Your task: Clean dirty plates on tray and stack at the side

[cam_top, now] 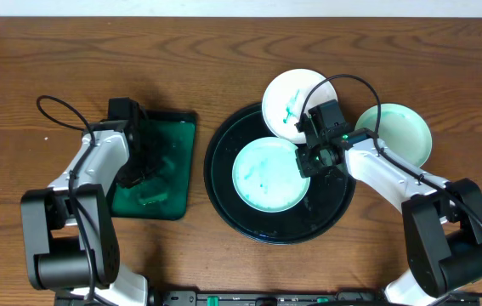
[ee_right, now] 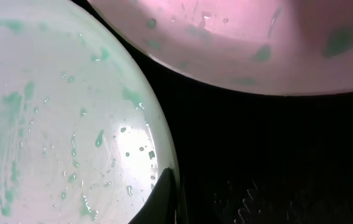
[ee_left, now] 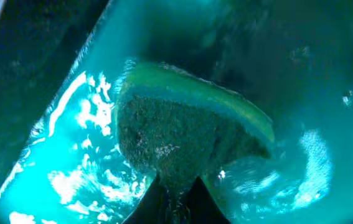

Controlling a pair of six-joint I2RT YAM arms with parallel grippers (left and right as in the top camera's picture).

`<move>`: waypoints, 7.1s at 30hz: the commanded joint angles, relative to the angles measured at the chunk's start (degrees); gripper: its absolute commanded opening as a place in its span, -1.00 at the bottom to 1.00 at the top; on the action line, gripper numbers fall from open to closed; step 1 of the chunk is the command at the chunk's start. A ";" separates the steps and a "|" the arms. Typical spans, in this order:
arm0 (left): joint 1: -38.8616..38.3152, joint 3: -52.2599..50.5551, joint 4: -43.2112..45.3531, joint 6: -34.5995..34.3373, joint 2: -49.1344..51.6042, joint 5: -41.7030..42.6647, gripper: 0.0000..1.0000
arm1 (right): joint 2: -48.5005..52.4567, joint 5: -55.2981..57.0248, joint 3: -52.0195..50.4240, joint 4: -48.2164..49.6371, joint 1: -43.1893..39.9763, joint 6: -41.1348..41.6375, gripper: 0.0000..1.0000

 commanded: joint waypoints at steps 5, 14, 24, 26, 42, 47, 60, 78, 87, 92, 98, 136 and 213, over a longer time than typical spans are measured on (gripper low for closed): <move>0.02 4.44 -6.05 2.73 -10.69 2.38 -0.85 | -0.13 0.22 0.20 -0.17 0.55 -1.18 -0.98; -0.04 4.42 -9.29 4.83 -15.69 -1.31 -0.85 | -0.13 0.24 0.20 -0.20 0.55 -1.18 -0.98; -0.04 4.44 -9.31 4.83 -16.24 -1.25 -0.85 | -0.13 0.22 0.20 -0.20 0.55 -1.18 -0.98; -0.04 4.50 -9.57 4.83 -16.94 -0.50 -0.86 | -0.13 0.22 0.20 -0.20 0.55 -1.18 -0.98; -2.21 2.62 -6.60 2.86 -12.02 7.37 -0.86 | -0.13 0.22 0.20 -1.36 0.55 -1.18 -0.98; -8.83 4.04 -3.63 2.25 -11.96 19.43 -0.85 | -0.13 0.24 0.20 -1.38 0.55 -1.18 -0.98; -33.81 3.19 18.91 -10.64 2.16 16.46 -0.85 | -0.13 0.22 0.20 -1.55 0.55 -1.18 -0.98; -38.29 3.37 34.56 -19.52 16.98 32.81 -0.86 | -0.13 0.20 0.20 -1.84 0.55 -1.18 -0.98; -32.22 12.39 3.76 -19.41 16.76 9.27 -0.86 | -0.13 0.22 0.20 -2.73 0.55 -1.20 -0.98; -30.64 16.52 -6.93 -17.25 16.76 -3.10 -0.85 | -0.13 0.17 0.20 -2.80 0.55 -1.20 -0.98; -31.34 16.68 -5.57 -14.58 16.76 -1.62 -0.86 | -0.13 0.20 0.20 -3.06 0.55 -1.25 -0.98; -32.70 15.63 -8.04 -11.98 15.17 2.64 -0.85 | -0.13 0.46 0.20 -3.91 1.95 -1.68 -0.98; 3.41 4.79 -13.86 -1.40 -49.53 6.01 0.61 | 8.52 32.68 31.69 22.93 29.44 -21.33 -0.98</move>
